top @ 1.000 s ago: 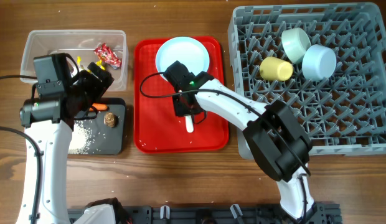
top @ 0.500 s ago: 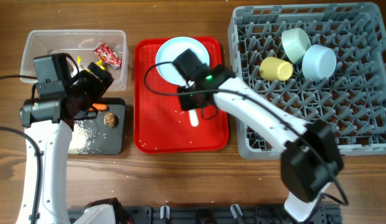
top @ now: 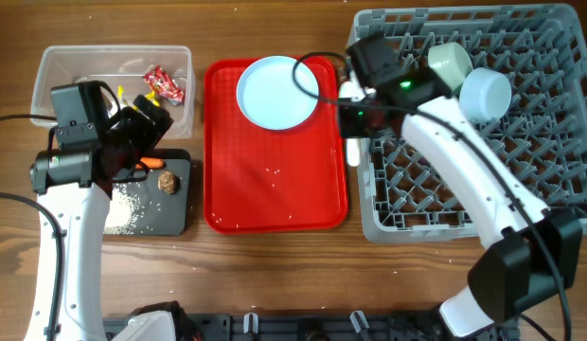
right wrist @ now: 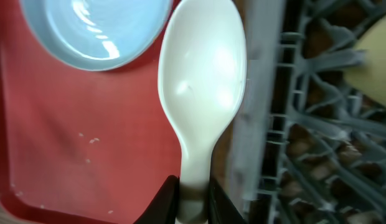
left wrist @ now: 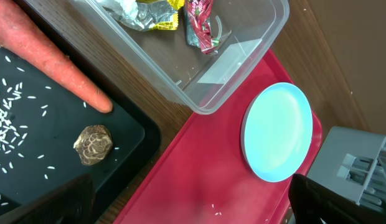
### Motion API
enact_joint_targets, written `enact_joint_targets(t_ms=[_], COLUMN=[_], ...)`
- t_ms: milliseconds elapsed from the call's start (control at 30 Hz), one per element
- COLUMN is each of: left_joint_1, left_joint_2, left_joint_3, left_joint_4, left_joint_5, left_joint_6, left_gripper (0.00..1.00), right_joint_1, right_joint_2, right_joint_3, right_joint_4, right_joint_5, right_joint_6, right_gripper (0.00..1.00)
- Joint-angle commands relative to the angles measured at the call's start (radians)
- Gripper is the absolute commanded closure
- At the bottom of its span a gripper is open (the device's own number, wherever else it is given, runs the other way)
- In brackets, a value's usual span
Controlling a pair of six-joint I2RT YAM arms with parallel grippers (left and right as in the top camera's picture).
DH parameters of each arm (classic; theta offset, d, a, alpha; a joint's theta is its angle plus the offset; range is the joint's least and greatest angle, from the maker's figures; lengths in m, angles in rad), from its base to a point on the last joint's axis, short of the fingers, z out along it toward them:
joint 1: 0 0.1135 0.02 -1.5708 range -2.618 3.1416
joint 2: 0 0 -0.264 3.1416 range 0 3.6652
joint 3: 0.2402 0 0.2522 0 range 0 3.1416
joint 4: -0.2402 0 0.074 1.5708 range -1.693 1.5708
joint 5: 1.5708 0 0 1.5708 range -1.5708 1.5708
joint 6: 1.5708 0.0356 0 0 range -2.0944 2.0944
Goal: Sort waste into correct bins and load items into the dishwasher rack
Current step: 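Carry the spoon right and drop it into the rack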
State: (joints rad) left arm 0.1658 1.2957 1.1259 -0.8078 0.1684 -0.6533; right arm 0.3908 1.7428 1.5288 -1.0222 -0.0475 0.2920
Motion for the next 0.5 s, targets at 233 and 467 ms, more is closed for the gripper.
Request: enact_joint_targets(t_ms=[233,467], left_joint_1=[0.006,0.006], left_joint_2=[-0.006,-0.006], left_joint_3=[0.013,0.013], left_joint_4=[0.002,0.002], left_joint_5=[-0.003,-0.003], left_joint_6=[-0.009,-0.009], left_gripper=[0.0,0.0], right_joint_1=[-0.163,-0.172], right_joint_2=[-0.017,0.003], right_joint_3=[0.017,-0.066], right_joint_4=[-0.022,0.055], right_joint_5=[-0.006,-0.007], right_joint_6=[-0.113,-0.16], right_gripper=[0.94,0.91])
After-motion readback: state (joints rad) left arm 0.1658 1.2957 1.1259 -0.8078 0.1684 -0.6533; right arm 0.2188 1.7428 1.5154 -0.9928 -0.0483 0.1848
